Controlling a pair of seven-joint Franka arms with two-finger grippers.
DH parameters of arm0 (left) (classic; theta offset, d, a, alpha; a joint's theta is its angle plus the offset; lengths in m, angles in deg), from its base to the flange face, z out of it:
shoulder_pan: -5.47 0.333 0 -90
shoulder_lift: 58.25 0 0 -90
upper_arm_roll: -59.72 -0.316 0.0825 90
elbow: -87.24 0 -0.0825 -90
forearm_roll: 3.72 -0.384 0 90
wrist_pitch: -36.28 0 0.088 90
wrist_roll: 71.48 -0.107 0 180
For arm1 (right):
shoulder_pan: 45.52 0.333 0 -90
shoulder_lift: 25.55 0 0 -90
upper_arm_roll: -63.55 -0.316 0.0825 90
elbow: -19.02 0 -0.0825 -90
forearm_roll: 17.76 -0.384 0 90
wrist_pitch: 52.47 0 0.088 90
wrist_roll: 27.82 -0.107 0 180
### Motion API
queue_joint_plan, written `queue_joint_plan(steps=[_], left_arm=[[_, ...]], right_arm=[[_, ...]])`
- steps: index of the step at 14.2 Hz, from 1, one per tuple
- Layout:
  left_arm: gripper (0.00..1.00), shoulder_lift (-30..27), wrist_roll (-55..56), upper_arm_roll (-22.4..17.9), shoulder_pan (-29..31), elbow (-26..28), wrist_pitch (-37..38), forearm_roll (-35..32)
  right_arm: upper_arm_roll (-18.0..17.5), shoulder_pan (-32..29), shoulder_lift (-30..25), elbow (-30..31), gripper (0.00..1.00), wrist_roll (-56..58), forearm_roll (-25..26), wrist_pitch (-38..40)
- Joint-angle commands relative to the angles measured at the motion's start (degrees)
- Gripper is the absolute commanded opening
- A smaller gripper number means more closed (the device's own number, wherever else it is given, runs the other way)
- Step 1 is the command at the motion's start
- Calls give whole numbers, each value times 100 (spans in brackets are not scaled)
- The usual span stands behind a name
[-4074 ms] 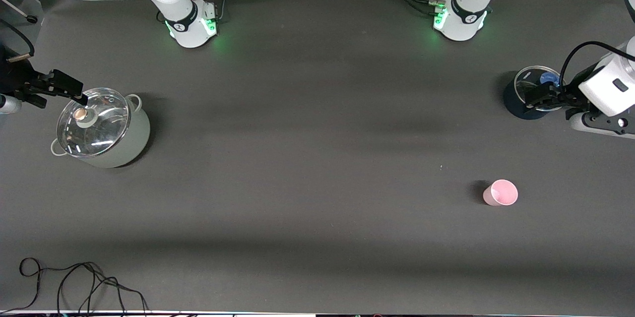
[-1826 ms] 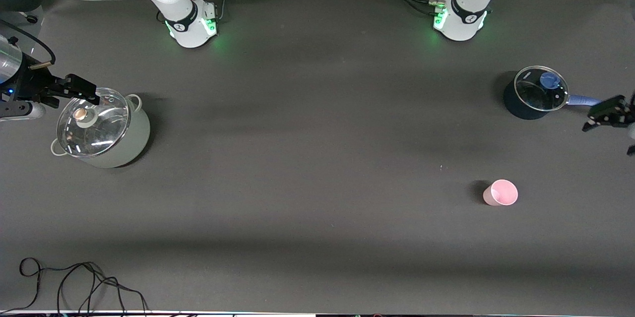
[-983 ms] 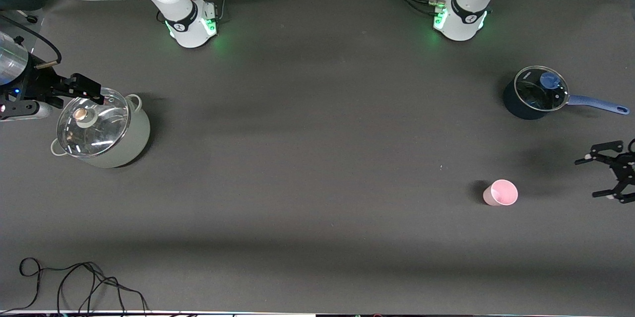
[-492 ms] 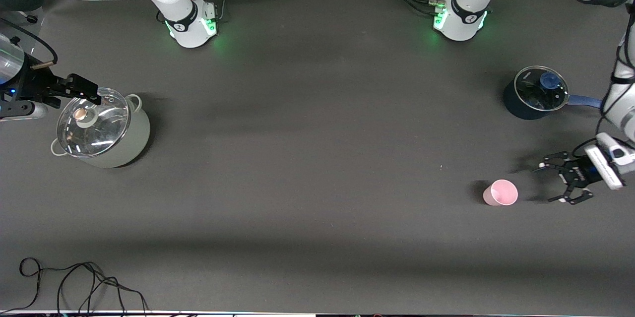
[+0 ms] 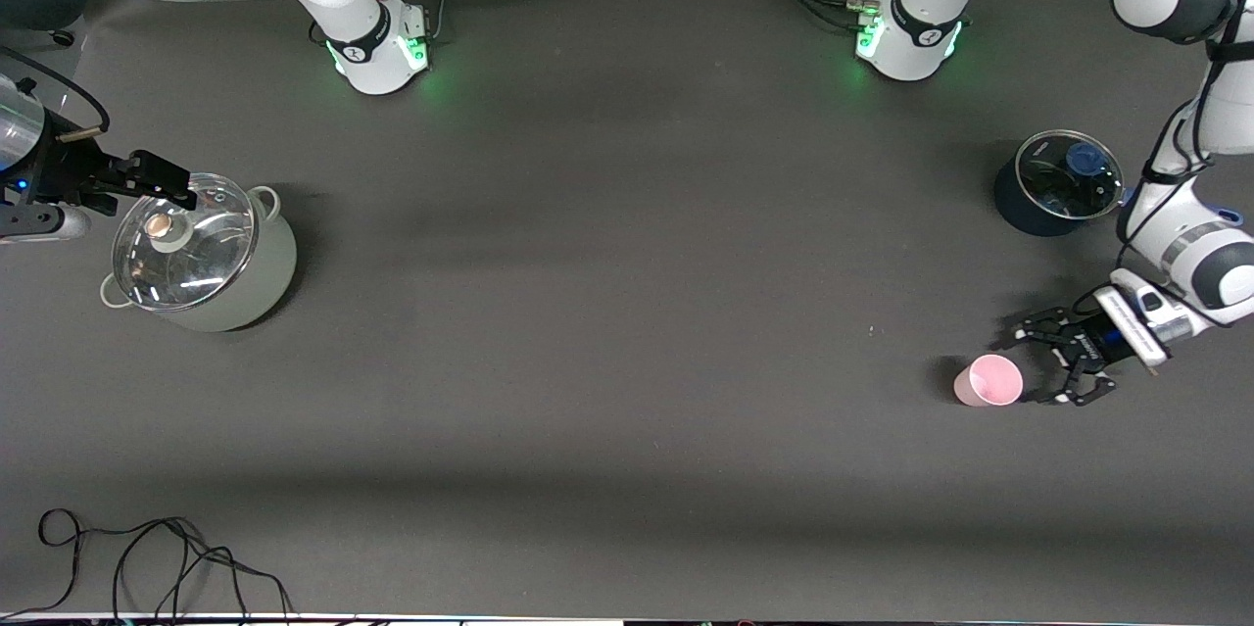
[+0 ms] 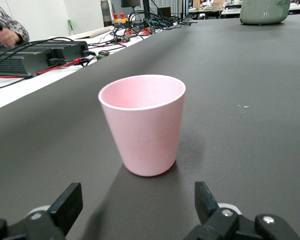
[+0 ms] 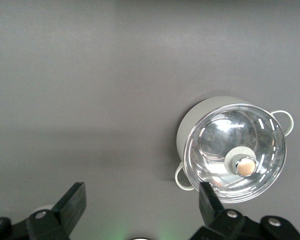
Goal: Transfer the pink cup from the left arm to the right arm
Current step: 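Move the left gripper down toward the pink cup, then close the left gripper around the pink cup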
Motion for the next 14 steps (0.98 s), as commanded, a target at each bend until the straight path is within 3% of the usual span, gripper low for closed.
queue_joint_plan(steps=[1,9,13,14], left_arm=[[100,-56,-135,40,-171,168,-230,292],[100,-47,480,145,-426,247,-416,407],[57,-56,480,145,-426,247,-433,406],[51,-56,480,145,-426,247,-433,406]], right_arm=[[14,35,92,-136,100,41,52,31],[32,26,92,-136,100,50,52,101],[32,26,109,-137,100,41,52,101],[32,26,101,-136,100,50,52,101]])
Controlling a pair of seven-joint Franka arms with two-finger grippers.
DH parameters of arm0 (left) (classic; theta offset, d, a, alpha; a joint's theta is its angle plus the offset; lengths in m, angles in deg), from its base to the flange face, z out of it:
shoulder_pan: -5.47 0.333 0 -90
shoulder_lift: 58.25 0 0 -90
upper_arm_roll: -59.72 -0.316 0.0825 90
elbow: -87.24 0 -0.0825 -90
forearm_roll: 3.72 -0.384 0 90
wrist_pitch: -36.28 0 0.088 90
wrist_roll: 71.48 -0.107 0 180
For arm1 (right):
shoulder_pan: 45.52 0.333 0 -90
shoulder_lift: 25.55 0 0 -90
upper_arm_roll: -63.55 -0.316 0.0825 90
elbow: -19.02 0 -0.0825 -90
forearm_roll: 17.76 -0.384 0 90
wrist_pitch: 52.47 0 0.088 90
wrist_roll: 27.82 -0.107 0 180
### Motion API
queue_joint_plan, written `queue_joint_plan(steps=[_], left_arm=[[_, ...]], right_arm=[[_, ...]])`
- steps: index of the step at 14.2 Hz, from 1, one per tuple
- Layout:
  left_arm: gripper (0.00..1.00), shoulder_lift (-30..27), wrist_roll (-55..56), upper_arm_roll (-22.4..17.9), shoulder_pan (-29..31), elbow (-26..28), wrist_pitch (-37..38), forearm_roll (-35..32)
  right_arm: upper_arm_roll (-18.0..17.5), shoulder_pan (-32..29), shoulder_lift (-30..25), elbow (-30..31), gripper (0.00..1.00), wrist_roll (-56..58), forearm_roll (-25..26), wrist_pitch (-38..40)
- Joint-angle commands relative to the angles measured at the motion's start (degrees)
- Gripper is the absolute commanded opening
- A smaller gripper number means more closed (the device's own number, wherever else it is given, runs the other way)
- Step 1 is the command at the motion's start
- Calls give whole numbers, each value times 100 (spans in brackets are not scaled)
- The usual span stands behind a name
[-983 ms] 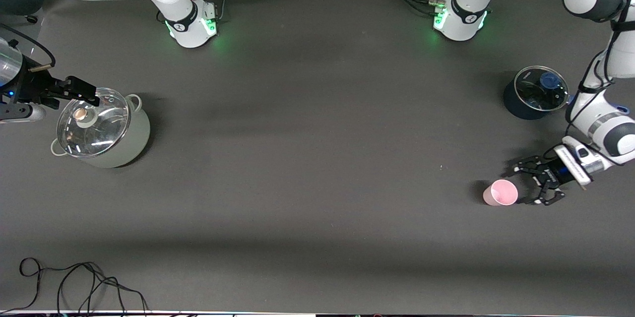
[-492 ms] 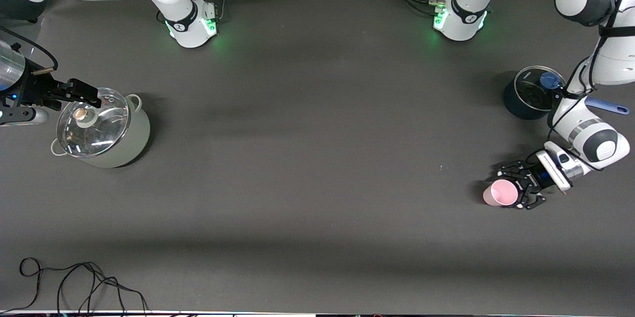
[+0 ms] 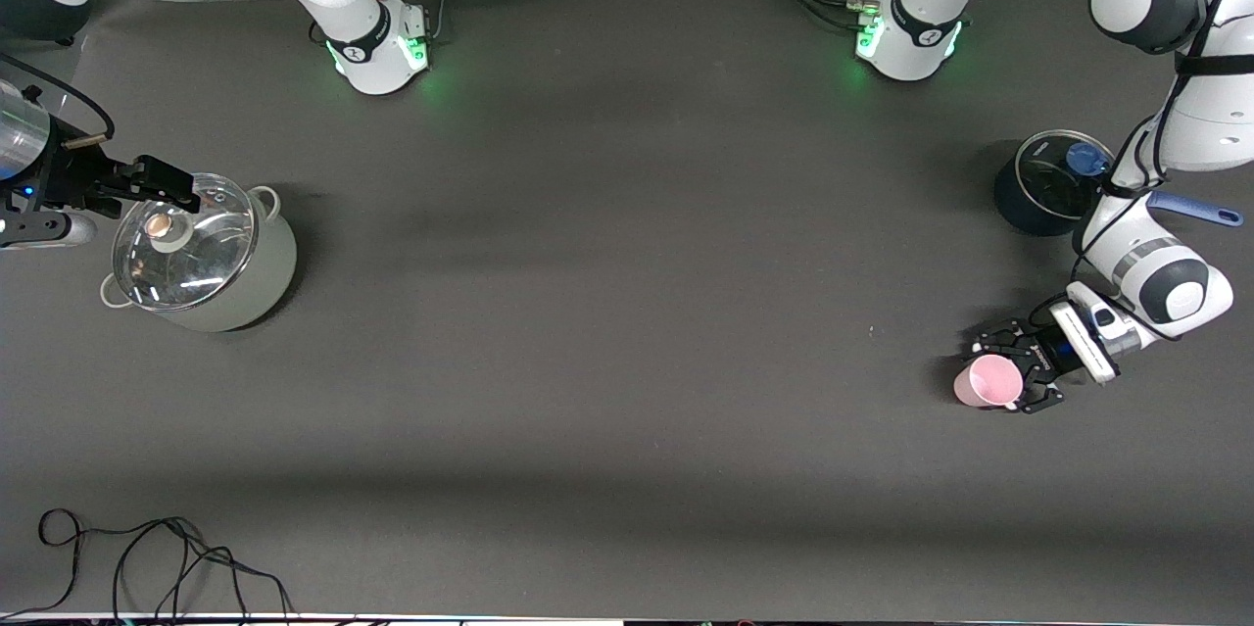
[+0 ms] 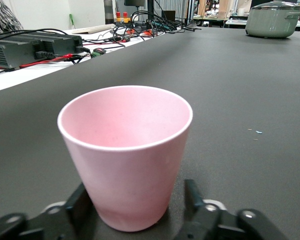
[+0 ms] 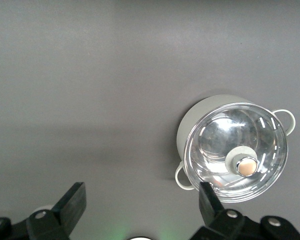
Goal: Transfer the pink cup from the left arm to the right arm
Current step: 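Close the left gripper around the pink cup, then lift the pink cup with the left gripper toward the table middle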
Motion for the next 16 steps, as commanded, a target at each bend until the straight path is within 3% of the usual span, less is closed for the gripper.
queue_joint_plan(steps=[1,5,8,14,16], left_arm=[[49,-95,76,-29,-58,87,-81,110],[41,-297,672,-38,-206,0,-125,93],[37,-849,1620,-38,-531,78,-309,49],[35,-2448,3625,-29,-1682,1034,-776,110],[34,-2932,3802,-3,-2086,1422,-898,520]], right_arm=[[25,15,65,-139,100,50,52,87],[25,33,91,-174,100,41,52,87],[25,24,82,-191,100,6,52,87],[34,-11,100,-279,99,-239,44,96],[34,-11,109,-393,99,-502,-122,227]])
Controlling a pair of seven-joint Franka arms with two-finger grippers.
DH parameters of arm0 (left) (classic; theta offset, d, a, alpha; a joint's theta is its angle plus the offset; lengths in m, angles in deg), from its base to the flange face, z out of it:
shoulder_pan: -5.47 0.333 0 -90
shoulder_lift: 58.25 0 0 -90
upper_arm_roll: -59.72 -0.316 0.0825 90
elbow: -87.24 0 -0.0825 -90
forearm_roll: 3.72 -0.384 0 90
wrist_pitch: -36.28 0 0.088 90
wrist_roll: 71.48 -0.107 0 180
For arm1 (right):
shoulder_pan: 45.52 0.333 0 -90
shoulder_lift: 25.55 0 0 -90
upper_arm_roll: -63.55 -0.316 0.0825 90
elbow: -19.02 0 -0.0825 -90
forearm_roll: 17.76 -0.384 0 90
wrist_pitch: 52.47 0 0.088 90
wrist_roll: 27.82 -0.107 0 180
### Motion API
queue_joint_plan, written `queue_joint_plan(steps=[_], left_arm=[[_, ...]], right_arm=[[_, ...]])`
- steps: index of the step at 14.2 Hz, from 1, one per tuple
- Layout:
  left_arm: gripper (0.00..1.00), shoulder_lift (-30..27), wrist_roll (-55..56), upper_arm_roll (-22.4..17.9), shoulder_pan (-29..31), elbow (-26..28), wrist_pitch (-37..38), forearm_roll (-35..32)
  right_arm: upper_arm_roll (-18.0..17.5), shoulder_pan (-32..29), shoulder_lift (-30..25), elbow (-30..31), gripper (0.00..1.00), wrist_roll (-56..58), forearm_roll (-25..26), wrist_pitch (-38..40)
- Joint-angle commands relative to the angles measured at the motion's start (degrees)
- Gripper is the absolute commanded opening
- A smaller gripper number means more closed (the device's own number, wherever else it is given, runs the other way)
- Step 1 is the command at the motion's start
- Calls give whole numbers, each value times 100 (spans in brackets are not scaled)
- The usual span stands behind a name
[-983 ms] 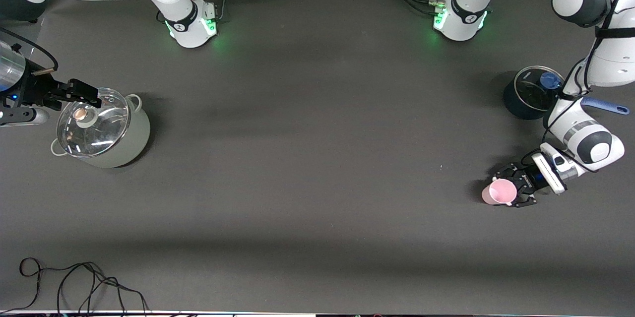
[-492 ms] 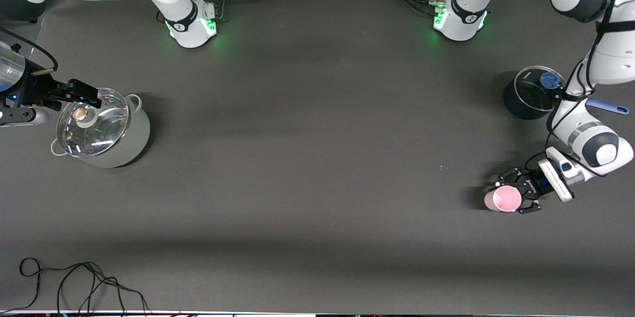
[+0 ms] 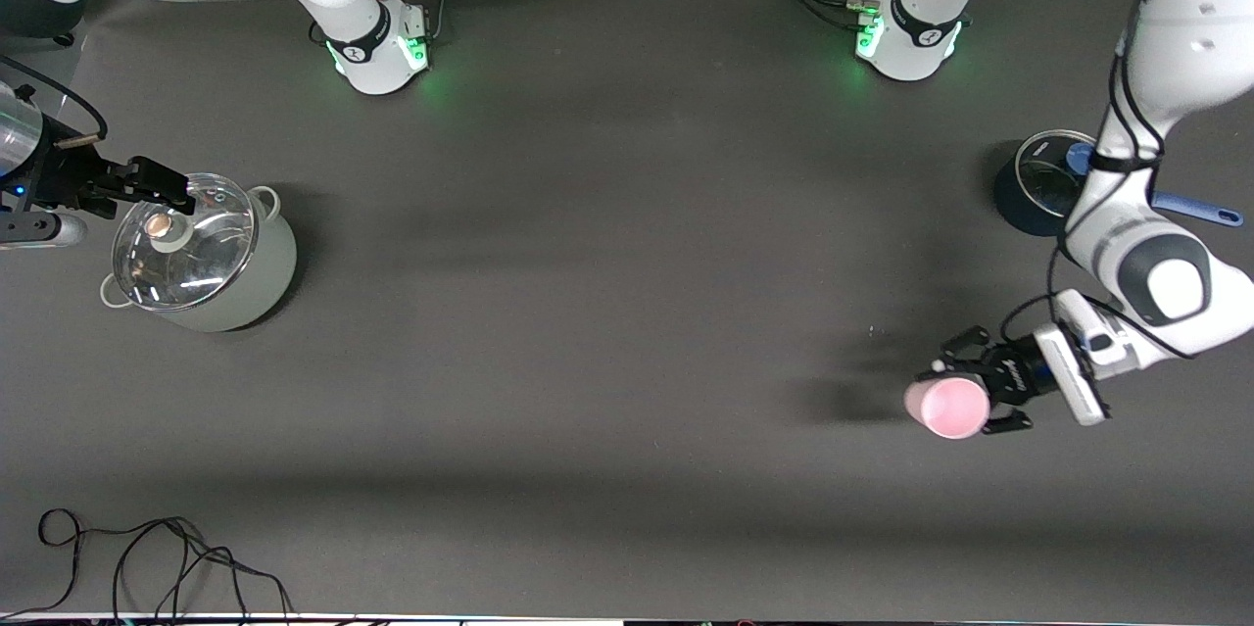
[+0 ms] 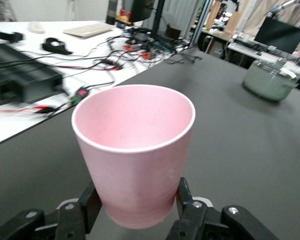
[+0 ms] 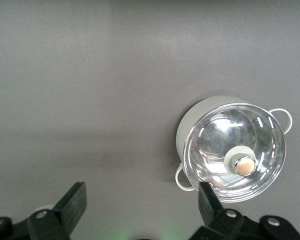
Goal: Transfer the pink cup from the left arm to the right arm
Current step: 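Lift the pink cup with the left gripper toward the table middle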
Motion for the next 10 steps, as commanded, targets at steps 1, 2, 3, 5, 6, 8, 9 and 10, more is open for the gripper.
queue_joint_plan(steps=[1,2,3,5,6,8,9,10], left_arm=[[34,-873,173,-70,-653,868,-430,617],[33,-1032,182,-70,-909,948,-632,845],[30,-1190,243,-61,-1181,1036,-834,1091],[30,-1366,419,-61,-1691,1054,-1247,1295],[30,-1489,419,-52,-1894,1106,-1441,1435],[31,-1718,384,0,-2368,1081,-2011,1568],[32,-1832,384,53,-2649,1063,-2397,1594],[33,-1955,401,114,-2921,1037,-2827,1638]], right_arm=[[6,-23,111,-348,98,-694,-315,273],[6,-15,120,-471,96,-1220,-544,369],[-3,12,138,-628,95,-1747,-711,483],[-56,47,208,-971,95,-2662,-932,695],[-65,56,217,-1112,95,-3110,-1116,748],[-74,160,217,-1297,95,-4225,-1651,757],[-74,283,217,-1420,95,-4797,-1880,757],[-74,484,217,-1517,96,-5403,-2030,748]])
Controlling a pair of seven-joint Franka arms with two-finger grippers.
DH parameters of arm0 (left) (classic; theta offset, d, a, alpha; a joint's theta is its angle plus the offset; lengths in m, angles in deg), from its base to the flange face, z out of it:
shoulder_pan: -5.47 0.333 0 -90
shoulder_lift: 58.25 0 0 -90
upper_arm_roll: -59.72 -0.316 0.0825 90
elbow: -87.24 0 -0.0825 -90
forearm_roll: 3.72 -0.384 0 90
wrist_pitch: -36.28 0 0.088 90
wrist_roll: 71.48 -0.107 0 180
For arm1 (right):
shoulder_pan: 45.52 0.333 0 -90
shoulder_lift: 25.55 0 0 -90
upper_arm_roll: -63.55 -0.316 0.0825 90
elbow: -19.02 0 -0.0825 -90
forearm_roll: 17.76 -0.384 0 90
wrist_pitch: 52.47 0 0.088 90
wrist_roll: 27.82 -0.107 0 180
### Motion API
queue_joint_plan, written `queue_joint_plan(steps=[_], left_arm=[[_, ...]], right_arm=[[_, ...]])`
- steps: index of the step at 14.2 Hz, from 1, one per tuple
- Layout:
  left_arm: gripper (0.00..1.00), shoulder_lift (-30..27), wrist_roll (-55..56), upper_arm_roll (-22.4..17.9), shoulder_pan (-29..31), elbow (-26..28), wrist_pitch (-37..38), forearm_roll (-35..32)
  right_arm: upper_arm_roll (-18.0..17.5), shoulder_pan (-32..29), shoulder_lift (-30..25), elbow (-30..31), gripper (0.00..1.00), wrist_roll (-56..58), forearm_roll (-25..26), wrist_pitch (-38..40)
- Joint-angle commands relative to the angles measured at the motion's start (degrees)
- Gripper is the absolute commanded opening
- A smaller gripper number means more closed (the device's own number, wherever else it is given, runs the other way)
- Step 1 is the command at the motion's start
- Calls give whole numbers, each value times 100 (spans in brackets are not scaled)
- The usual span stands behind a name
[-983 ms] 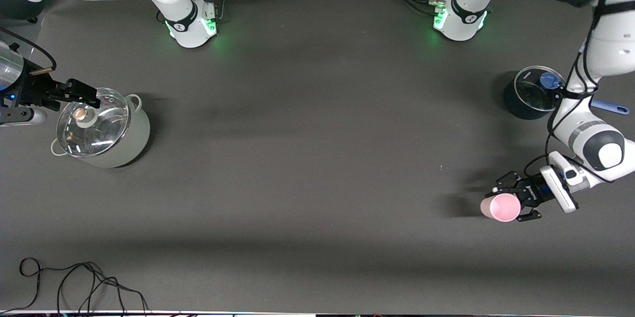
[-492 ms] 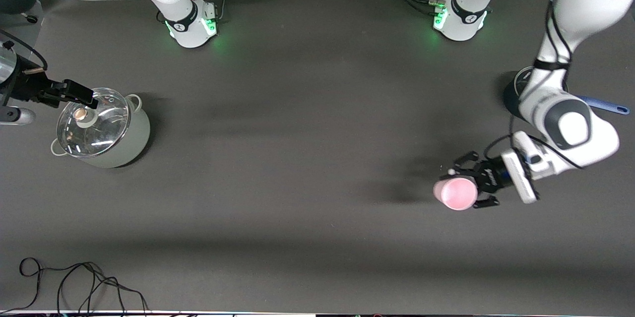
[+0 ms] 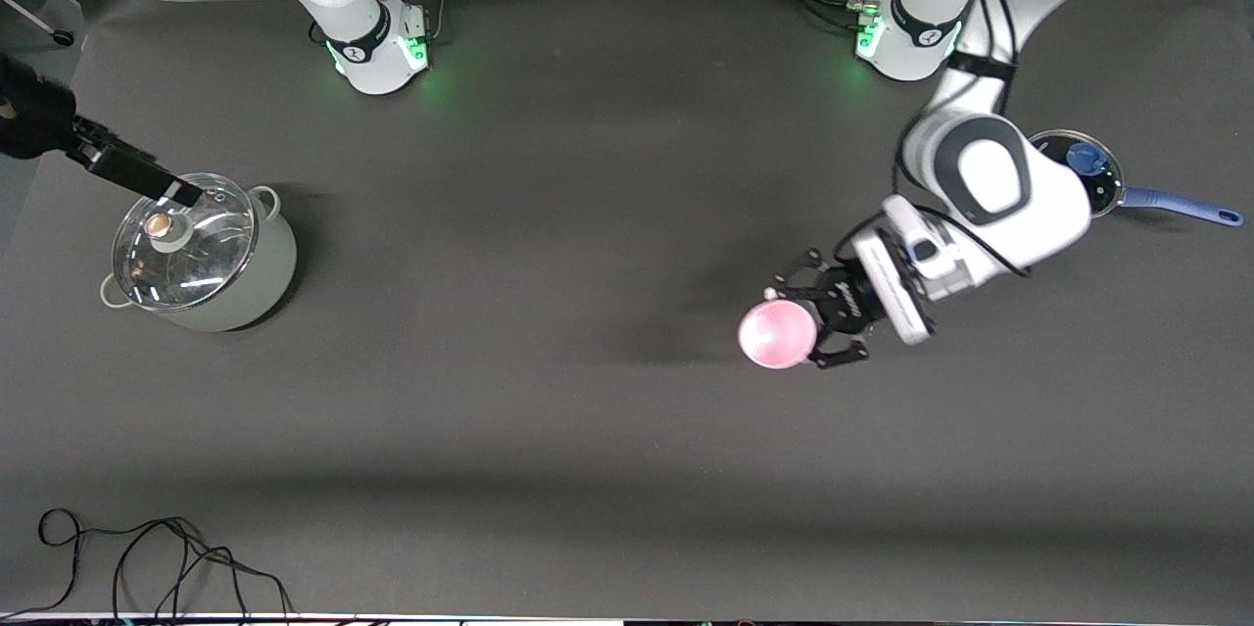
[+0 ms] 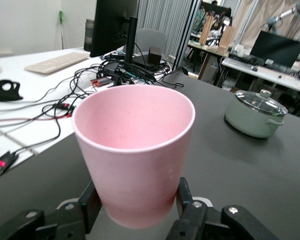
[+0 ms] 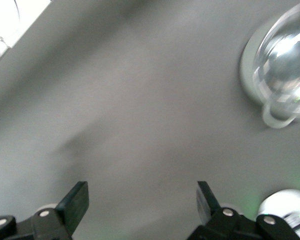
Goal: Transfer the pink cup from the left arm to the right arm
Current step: 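Lift the pink cup with the left gripper toward the table middle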
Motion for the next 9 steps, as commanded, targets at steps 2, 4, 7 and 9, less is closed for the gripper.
queue_joint_plan(steps=[2,4,7,9], left_arm=[[34,-595,92,229,-842,140,-1266,202],[34,-719,92,650,-914,105,-1881,202],[34,-754,109,837,-940,26,-2130,202],[34,-798,250,916,-984,17,-2279,193]], right_arm=[[15,784,246,-683,100,-1992,-399,22],[15,1294,474,-1052,100,-2940,-390,-119],[15,2023,790,-1483,100,-4155,-311,-172],[15,2332,931,-1572,100,-4578,-276,-172]])
